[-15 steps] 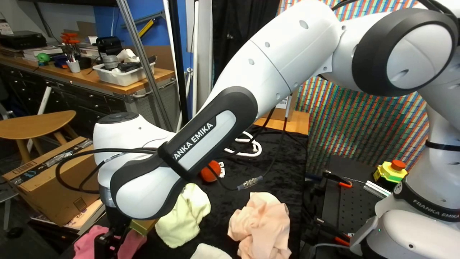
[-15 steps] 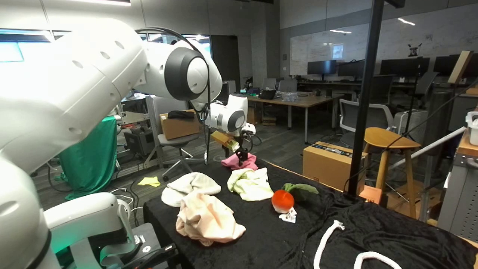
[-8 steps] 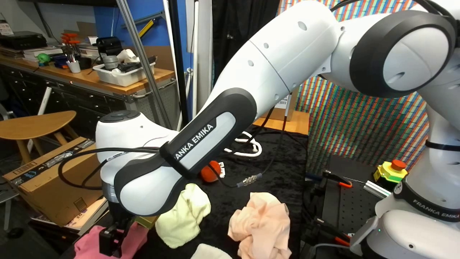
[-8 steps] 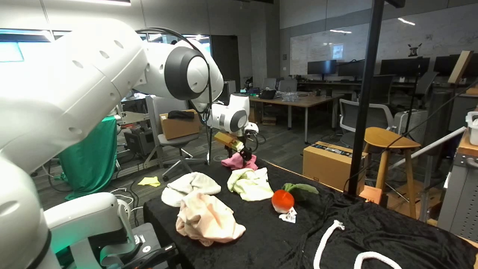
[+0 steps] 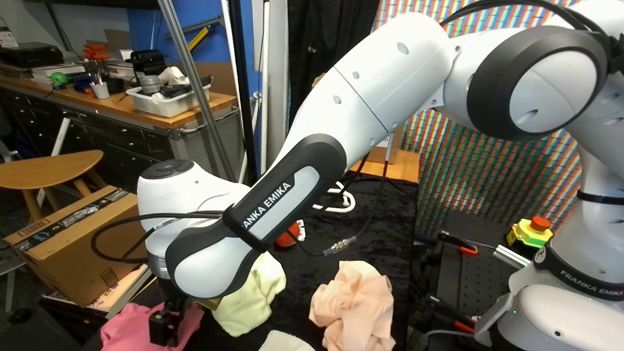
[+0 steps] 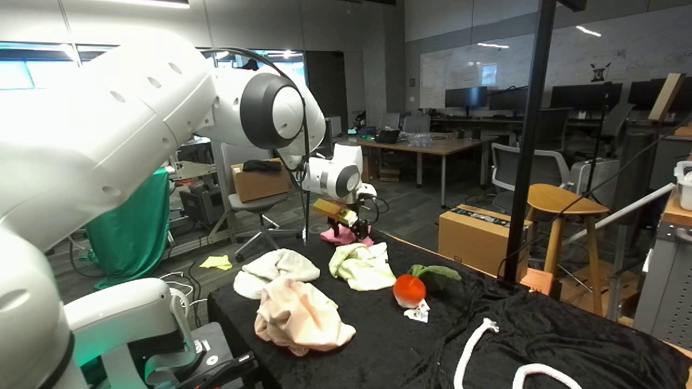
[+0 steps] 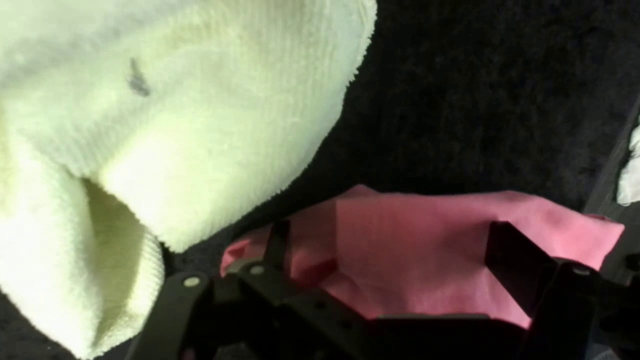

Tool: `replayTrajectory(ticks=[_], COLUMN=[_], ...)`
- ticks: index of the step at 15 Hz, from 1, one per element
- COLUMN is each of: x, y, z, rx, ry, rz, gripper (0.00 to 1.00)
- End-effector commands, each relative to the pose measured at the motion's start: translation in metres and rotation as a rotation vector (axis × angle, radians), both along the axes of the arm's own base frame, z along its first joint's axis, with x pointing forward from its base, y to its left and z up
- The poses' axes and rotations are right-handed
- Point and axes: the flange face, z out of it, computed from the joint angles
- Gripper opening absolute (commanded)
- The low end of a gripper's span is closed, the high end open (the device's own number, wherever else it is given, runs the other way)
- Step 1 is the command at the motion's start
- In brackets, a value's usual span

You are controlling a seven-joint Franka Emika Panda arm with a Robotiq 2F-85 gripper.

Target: Pile the t-shirts, towels and radish on top of the white rope on the right

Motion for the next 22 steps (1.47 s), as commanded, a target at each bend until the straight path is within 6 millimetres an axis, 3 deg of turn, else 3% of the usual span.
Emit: replayTrajectory(ticks=[1, 6, 15, 21, 22], x=[0.006, 0.013, 0.015, 0.014, 0.015], y=[0.009, 0.015, 0.016, 0.026, 0.026], z=[0.012, 0.026, 0.012, 0.016, 0.017], rx=[0.029, 0.09, 0.196, 0.269, 0.276], ry=[-0.03, -0.035, 0.065, 0.1, 0.105], rz=[0.008, -0.02, -0.1, -0.118, -0.119], gripper=[1.0, 1.0, 1.0, 1.0, 0.81])
